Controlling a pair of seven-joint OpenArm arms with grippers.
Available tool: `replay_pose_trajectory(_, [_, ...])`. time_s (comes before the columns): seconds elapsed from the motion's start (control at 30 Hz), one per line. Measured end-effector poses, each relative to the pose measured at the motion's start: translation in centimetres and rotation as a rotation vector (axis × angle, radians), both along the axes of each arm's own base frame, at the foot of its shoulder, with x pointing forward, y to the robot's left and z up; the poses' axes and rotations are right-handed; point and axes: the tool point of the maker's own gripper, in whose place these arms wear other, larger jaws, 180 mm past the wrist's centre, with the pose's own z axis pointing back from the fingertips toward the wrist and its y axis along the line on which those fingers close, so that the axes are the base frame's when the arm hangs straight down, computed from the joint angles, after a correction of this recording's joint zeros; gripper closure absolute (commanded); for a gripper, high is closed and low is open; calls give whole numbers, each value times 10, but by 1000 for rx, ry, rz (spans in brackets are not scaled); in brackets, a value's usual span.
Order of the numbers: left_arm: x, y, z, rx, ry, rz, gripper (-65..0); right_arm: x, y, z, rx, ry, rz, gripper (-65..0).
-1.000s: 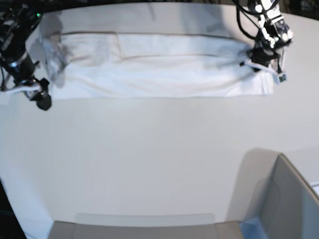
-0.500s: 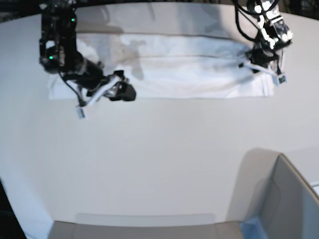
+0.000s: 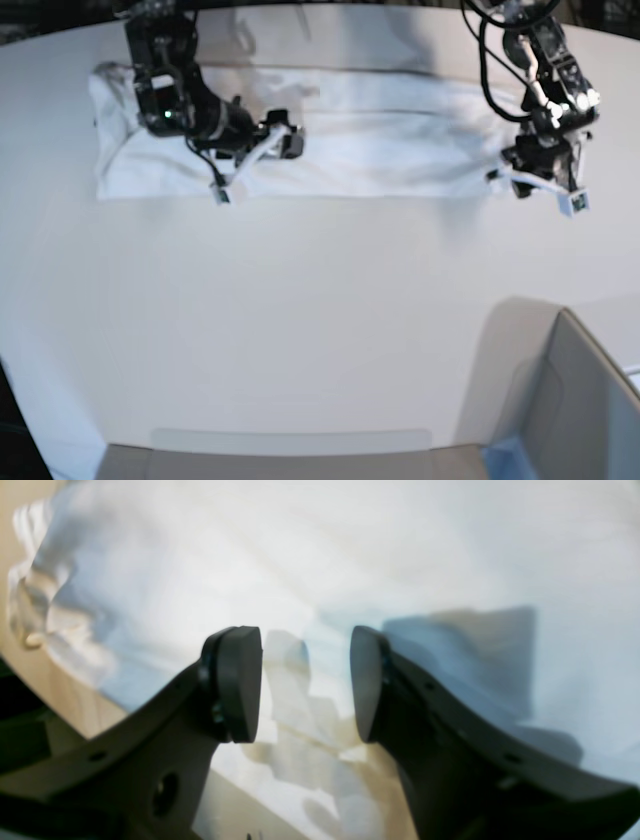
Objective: Layout the t-shirt on the table in an organized manner, then fold the t-shirt properly
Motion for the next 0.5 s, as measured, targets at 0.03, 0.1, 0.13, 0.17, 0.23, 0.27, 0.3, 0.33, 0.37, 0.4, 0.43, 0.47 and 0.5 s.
replay_pose_trajectory(0.03, [-2,4,-5,7,20,-4,-221,1,-2,1,0,-2,-6,-291])
replay_pose_trajectory(0.1, [-4,11,-9,22,42,-5,-221,4,-6,1,-4,-5,-17,-291])
replay_pose_trajectory(0.13, [-6,17,-11,32,53,1,-221,4,-7,1,-5,-5,-20,-291])
replay_pose_trajectory(0.17, [-7,22,-13,40,66,2,-221,4,-7,1,-7,-5,-19,-291])
replay_pose_trajectory(0.23, [-9,29,-16,53,84,3,-221,4,-6,1,-5,-5,-19,-291])
replay_pose_trajectory(0.27, [-10,32,-18,56,94,4,-221,4,-6,1,-5,-6,-19,-291])
replay_pose_trajectory(0.3, [-10,34,-19,59,100,5,-221,4,-6,1,-5,-5,-19,-291])
replay_pose_trajectory(0.33, [-11,36,-20,59,105,6,-221,4,-6,1,-5,-5,-19,-291])
replay_pose_trajectory(0.37, [-11,36,-21,59,109,6,-221,4,-6,1,-5,-5,-18,-291])
replay_pose_trajectory(0.4, [-12,36,-22,59,110,6,-222,4,-6,1,-5,-5,-19,-291])
replay_pose_trajectory(0.43, [-12,36,-22,59,110,6,-222,4,-6,1,-5,-5,-18,-291])
replay_pose_trajectory(0.47, [-11,36,-21,59,109,6,-223,4,-6,1,-5,-5,-18,-291])
replay_pose_trajectory(0.5, [-11,36,-21,59,108,6,-223,4,-6,1,-5,-5,-17,-291])
